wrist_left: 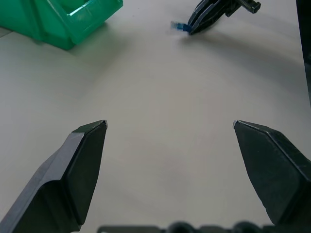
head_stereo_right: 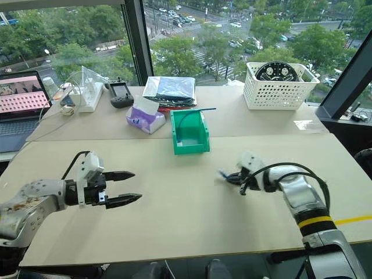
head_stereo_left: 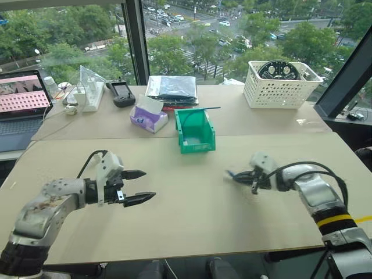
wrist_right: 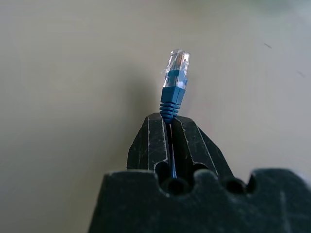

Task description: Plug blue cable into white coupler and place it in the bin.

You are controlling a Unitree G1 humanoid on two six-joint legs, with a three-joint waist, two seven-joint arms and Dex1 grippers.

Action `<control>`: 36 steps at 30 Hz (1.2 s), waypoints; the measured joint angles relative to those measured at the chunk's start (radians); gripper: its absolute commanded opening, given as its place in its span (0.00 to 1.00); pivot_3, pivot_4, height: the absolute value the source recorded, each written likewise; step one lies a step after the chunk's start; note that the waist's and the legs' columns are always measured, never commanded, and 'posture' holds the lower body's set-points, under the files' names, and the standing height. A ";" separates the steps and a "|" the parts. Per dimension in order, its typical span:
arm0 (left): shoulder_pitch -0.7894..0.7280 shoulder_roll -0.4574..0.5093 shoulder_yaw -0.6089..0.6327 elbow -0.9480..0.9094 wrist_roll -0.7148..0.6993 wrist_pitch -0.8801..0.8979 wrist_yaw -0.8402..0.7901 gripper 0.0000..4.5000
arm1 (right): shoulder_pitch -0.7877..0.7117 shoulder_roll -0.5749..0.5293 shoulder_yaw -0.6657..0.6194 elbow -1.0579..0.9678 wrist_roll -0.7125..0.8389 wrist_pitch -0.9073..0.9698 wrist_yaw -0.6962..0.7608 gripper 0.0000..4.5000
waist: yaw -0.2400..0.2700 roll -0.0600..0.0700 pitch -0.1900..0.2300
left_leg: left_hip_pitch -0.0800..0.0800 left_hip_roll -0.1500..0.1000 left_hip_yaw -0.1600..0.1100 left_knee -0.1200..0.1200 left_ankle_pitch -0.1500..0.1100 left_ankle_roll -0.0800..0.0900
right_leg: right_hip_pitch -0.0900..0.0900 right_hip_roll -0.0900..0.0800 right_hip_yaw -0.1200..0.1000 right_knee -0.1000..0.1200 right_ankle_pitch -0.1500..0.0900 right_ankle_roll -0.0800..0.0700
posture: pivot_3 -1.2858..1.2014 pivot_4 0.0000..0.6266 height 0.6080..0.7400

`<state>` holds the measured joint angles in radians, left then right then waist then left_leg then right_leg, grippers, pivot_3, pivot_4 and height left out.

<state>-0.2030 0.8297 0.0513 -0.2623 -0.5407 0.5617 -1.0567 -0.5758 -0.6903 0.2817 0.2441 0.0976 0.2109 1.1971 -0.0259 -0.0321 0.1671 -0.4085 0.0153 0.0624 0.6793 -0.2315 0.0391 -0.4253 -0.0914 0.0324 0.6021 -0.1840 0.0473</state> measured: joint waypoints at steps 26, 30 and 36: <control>-0.229 -0.091 -0.315 0.163 0.245 -0.186 -0.175 1.00 | -0.248 0.189 0.059 0.066 -0.063 -0.148 0.152 0.98 | 0.015 0.000 0.000 | -0.002 -0.001 0.002 0.001 0.001 -0.002 | -0.004 0.000 0.000 0.009 -0.001 -0.002 | 0.52 0.24 1.00; -0.279 -0.118 -0.340 0.213 0.266 -0.205 -0.207 1.00 | -0.173 0.142 -0.057 -0.173 0.020 0.060 0.065 0.98 | 0.019 0.000 0.000 | -0.002 -0.001 0.001 0.001 0.001 -0.002 | -0.004 0.000 0.000 0.009 -0.002 -0.002 | 0.52 0.24 1.00; -0.344 -0.169 -0.384 0.307 0.291 -0.246 -0.265 1.00 | 0.129 0.056 -0.325 -0.606 0.170 0.439 -0.146 0.98 | 0.037 0.000 0.000 | -0.009 -0.002 0.002 0.002 0.001 -0.002 | -0.009 -0.001 -0.002 0.008 -0.002 -0.001 | 0.52 0.24 1.00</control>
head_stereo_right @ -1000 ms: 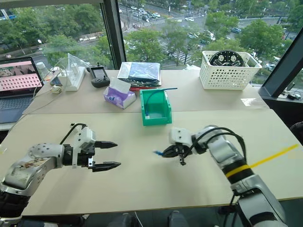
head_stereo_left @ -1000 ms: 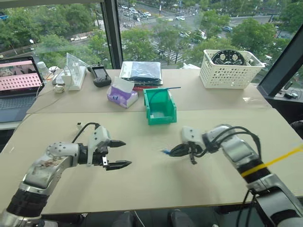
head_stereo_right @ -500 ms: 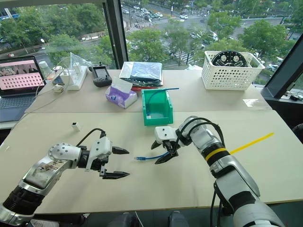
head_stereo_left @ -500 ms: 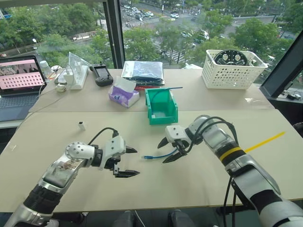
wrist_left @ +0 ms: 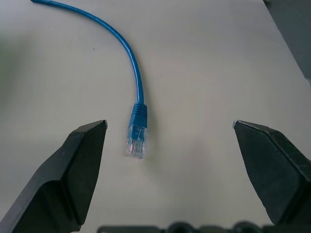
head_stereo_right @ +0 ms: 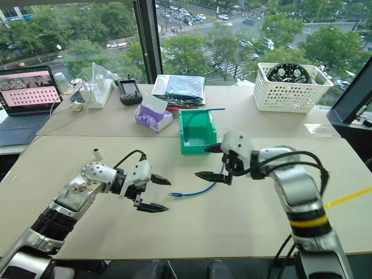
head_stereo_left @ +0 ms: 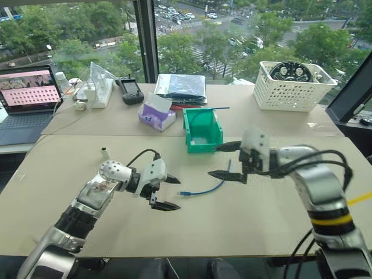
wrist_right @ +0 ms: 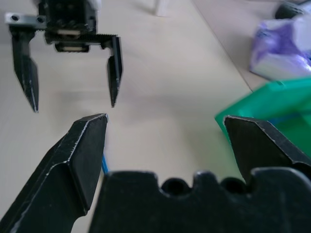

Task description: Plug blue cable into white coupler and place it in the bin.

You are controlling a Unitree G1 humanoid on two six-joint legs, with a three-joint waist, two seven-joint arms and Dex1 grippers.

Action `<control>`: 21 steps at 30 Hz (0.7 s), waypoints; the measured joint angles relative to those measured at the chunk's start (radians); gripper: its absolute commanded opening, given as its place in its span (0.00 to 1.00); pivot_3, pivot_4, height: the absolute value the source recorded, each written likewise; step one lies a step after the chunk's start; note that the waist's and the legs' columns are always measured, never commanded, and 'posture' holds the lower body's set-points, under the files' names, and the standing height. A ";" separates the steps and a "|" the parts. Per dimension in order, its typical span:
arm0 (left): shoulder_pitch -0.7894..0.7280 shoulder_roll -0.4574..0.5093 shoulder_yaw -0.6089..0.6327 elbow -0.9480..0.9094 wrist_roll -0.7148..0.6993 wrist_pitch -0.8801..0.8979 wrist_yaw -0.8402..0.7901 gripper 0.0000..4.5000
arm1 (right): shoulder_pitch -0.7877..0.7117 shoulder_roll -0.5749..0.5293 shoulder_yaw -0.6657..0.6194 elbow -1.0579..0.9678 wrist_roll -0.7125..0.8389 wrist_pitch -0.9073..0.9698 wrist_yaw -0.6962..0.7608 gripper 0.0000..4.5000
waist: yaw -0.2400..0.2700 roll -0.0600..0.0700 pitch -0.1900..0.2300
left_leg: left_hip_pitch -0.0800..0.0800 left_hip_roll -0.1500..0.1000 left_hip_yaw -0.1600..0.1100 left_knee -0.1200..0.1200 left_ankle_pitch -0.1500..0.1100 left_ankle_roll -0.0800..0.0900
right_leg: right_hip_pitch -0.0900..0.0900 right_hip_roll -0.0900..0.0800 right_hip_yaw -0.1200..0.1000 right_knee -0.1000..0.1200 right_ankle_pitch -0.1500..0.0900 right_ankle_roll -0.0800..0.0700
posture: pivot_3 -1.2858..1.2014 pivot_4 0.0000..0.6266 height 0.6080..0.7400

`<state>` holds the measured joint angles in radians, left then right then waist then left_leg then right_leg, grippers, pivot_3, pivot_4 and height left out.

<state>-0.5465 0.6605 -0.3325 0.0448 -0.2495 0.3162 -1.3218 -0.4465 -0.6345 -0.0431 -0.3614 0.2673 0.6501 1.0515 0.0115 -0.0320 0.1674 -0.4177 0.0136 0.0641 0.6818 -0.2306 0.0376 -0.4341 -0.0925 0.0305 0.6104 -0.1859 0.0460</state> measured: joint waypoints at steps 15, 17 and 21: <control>-0.055 -0.003 -0.006 0.183 0.052 -0.210 -0.146 1.00 | 0.389 -0.007 -0.208 -0.363 0.181 0.264 -0.277 0.98 | -0.013 0.000 0.000 | -0.002 0.001 -0.003 0.003 0.001 -0.001 | -0.003 0.001 0.003 0.001 -0.001 0.001 | 0.52 0.24 1.00; -0.046 0.006 -0.005 0.212 0.055 -0.257 -0.176 1.00 | 0.403 -0.010 -0.207 -0.366 0.188 0.264 -0.292 0.98 | -0.013 0.000 0.000 | -0.002 0.001 -0.003 0.003 0.001 -0.001 | -0.003 0.001 0.003 0.001 -0.001 0.001 | 0.52 0.24 1.00; -0.051 -0.021 0.007 0.322 0.062 -0.338 -0.187 1.00 | 0.422 -0.028 -0.205 -0.367 0.189 0.264 -0.320 0.98 | -0.010 0.000 0.000 | -0.003 0.000 -0.003 0.003 0.001 -0.001 | -0.002 0.001 0.003 0.001 -0.001 0.002 | 0.52 0.24 1.00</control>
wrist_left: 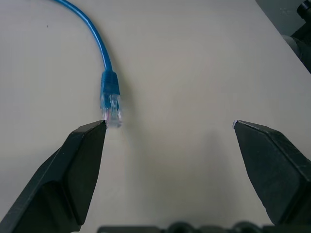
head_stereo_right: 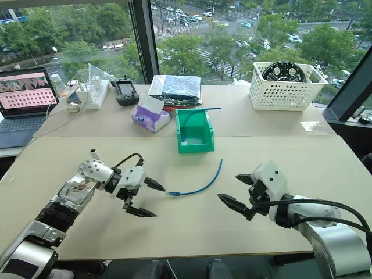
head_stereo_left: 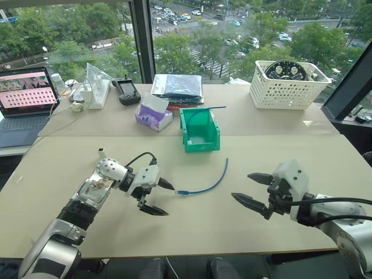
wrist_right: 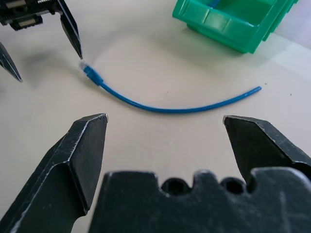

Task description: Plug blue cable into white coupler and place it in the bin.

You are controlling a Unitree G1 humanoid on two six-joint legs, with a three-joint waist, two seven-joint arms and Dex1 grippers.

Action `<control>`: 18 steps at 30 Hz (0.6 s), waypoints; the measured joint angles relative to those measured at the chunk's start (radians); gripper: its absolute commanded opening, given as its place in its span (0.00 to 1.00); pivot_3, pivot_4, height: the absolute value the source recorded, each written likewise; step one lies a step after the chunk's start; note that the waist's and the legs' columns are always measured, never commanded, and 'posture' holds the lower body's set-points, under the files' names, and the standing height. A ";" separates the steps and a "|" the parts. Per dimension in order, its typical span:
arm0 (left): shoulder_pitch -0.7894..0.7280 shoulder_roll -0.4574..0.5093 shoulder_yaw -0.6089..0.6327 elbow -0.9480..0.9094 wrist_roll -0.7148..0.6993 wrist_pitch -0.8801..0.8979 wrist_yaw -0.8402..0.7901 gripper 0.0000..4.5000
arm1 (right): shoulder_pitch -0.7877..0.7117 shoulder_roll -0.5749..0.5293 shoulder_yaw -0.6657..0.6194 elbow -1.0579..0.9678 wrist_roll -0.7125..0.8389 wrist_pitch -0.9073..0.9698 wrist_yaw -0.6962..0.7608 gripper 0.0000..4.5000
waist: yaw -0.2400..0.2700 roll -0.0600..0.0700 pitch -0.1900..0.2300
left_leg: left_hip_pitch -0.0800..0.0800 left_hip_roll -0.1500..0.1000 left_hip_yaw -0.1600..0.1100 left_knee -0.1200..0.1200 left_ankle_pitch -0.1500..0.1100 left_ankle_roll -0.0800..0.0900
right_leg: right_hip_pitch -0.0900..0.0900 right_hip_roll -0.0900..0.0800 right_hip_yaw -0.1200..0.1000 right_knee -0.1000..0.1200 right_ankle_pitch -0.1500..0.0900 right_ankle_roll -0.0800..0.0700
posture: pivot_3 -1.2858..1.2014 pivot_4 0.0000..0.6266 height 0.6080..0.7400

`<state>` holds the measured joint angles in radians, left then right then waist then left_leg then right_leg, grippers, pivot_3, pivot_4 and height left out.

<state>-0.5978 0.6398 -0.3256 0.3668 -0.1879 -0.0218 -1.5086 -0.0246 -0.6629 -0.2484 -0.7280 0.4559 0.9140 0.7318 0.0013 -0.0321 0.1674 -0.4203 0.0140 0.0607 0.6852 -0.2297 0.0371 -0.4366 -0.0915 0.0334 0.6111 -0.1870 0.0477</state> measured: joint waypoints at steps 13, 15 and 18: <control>-0.077 -0.136 0.002 0.221 0.070 -0.158 0.044 0.94 | 0.007 -0.031 -0.015 -0.023 0.044 0.034 -0.094 1.00 | 0.011 0.000 0.000 | -0.002 0.000 -0.001 0.008 -0.001 0.001 | 0.003 0.000 -0.001 0.000 0.000 0.003 | 0.52 0.24 1.00; -0.085 -0.147 0.002 0.242 0.072 -0.174 0.043 0.84 | 0.007 -0.031 -0.015 -0.027 0.056 0.035 -0.105 1.00 | 0.011 0.000 0.000 | -0.002 0.001 -0.002 0.009 -0.001 0.001 | 0.005 0.000 -0.001 0.000 -0.001 0.004 | 0.52 0.24 1.00; -0.094 -0.164 0.000 0.268 0.075 -0.192 0.043 0.59 | 0.007 -0.031 -0.014 -0.031 0.060 0.035 -0.122 1.00 | 0.012 0.000 0.000 | -0.001 0.001 -0.003 0.010 0.000 0.001 | 0.007 0.000 -0.001 0.000 -0.001 0.005 | 0.52 0.24 1.00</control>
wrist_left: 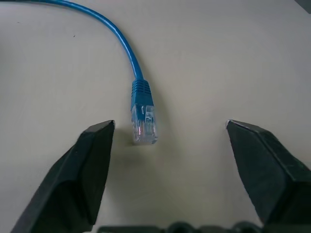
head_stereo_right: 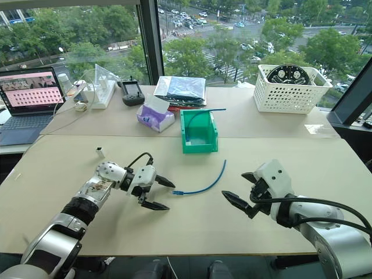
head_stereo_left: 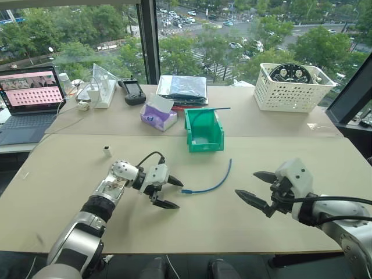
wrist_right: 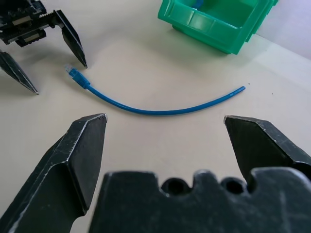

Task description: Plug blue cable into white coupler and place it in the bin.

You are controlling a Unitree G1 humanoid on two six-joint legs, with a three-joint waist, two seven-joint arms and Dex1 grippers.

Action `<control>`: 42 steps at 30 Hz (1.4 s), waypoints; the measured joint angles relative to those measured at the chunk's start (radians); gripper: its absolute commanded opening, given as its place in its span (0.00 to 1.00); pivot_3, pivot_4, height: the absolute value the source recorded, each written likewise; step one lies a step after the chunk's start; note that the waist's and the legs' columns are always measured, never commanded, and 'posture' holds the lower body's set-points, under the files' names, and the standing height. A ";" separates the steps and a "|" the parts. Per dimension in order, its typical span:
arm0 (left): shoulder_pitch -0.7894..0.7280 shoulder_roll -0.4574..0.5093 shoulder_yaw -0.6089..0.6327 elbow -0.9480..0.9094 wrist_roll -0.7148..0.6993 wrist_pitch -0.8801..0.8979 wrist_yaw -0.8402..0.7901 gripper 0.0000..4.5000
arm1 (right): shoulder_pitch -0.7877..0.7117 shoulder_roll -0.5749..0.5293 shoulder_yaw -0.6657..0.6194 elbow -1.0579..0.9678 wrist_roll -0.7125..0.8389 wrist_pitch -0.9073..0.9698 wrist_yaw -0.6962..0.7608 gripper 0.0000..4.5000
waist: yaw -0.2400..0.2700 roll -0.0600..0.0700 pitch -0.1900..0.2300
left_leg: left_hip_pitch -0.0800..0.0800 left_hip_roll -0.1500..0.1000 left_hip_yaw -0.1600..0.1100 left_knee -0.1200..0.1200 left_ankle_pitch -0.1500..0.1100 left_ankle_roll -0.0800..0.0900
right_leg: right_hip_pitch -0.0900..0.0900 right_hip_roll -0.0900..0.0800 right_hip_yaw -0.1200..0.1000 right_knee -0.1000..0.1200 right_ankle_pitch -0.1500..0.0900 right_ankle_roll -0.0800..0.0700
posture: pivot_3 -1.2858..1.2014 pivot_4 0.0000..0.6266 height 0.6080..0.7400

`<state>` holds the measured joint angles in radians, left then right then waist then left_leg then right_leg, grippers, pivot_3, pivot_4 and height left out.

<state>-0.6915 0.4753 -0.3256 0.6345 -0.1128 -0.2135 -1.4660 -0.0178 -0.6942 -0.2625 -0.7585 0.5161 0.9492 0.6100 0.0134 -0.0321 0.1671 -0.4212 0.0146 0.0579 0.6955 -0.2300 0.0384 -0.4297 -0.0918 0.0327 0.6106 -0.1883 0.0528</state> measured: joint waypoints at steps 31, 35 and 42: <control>0.220 -0.174 0.067 -0.641 -0.228 0.825 0.388 0.10 | 0.232 0.650 -0.111 0.066 0.839 0.161 -0.682 1.00 | -0.030 0.004 -0.002 | 0.002 0.002 -0.006 -0.004 -0.002 0.003 | 0.002 0.000 0.000 0.000 -0.003 -0.001 | 0.52 0.24 1.00; 0.244 -0.189 0.077 -0.679 -0.261 0.878 0.431 0.10 | 0.221 0.675 -0.041 0.109 0.843 0.080 -0.730 1.00 | -0.028 0.004 -0.002 | 0.002 0.002 -0.006 -0.003 -0.002 0.003 | 0.002 0.000 0.000 -0.001 -0.006 -0.002 | 0.52 0.24 1.00; 0.278 -0.231 0.090 -0.738 -0.325 0.963 0.514 0.10 | 0.234 0.667 0.039 0.116 0.842 -0.020 -0.754 1.00 | -0.028 0.004 -0.002 | 0.001 0.002 -0.006 -0.004 -0.002 0.003 | 0.001 0.000 0.000 -0.001 -0.006 -0.002 | 0.52 0.24 1.00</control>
<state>-0.4132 0.2442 -0.2357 -0.1031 -0.4375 0.7495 -0.9522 0.2158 -0.0276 -0.2234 -0.6421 1.3582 0.9288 -0.1436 -0.0146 -0.0277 0.1647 -0.4207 0.0162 0.0515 0.6920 -0.2319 0.0417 -0.4291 -0.0923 0.0329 0.6096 -0.1944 0.0506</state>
